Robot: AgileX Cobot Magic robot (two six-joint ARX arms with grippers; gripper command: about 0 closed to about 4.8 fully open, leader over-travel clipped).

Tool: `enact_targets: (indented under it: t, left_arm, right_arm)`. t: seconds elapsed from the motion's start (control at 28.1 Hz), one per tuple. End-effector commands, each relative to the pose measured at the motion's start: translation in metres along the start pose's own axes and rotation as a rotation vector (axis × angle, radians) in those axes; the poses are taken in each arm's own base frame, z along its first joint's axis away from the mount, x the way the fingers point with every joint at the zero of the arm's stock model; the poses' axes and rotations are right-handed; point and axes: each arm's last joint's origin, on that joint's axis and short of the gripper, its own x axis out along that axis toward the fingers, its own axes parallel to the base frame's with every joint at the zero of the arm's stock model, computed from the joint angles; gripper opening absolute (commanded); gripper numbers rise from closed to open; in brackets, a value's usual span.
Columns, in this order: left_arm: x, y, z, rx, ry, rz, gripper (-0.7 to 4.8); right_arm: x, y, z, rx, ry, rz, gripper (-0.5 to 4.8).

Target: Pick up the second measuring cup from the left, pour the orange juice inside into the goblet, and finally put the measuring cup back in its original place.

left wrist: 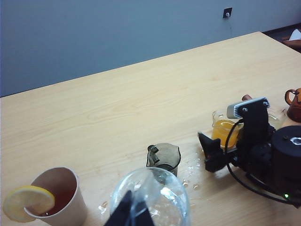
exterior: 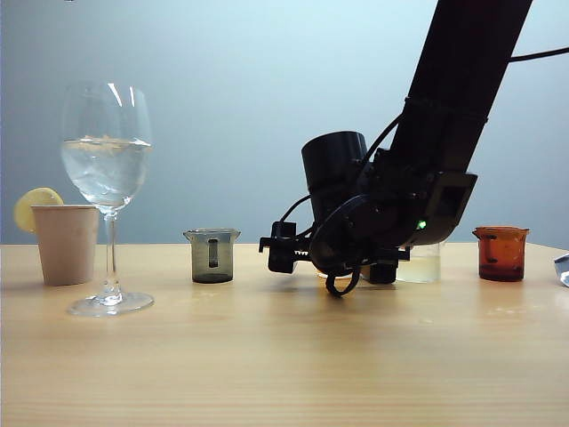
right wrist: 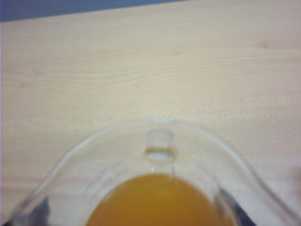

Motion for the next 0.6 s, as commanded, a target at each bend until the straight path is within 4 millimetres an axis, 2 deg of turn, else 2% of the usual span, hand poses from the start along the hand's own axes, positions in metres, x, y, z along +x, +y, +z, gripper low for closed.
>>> enact_targets:
  t: [0.04,0.36,0.5,0.57,0.6]
  left_arm:
    - [-0.0012,0.0001,0.0028,0.001,-0.018,0.001,-0.05]
    - [-0.0012,0.0001,0.0028,0.001,-0.018,0.001,-0.05]
    - [-0.0012,0.0001,0.0028,0.001,-0.018,0.001,-0.05]
    - [-0.0012,0.0001,0.0028,0.001,-0.018,0.001,-0.05]
    - [-0.0012,0.0001,0.0028,0.001,-0.018,0.001,-0.05]
  right_arm:
    - [0.0043,0.0006,0.0004,-0.017,-0.006,-0.002,4.79]
    - [0.0083,-0.0027,0.0006,-0.024,0.008,-0.016,4.79]
    - [0.0087,-0.0026,-0.0001,-0.032,0.021,-0.018,2.45]
    - [0.0088,-0.0021,0.0000,-0.031,0.023,-0.004,1.94]
    - [0.0089,-0.0018,0.0004,-0.030,0.022,0.001,1.94]
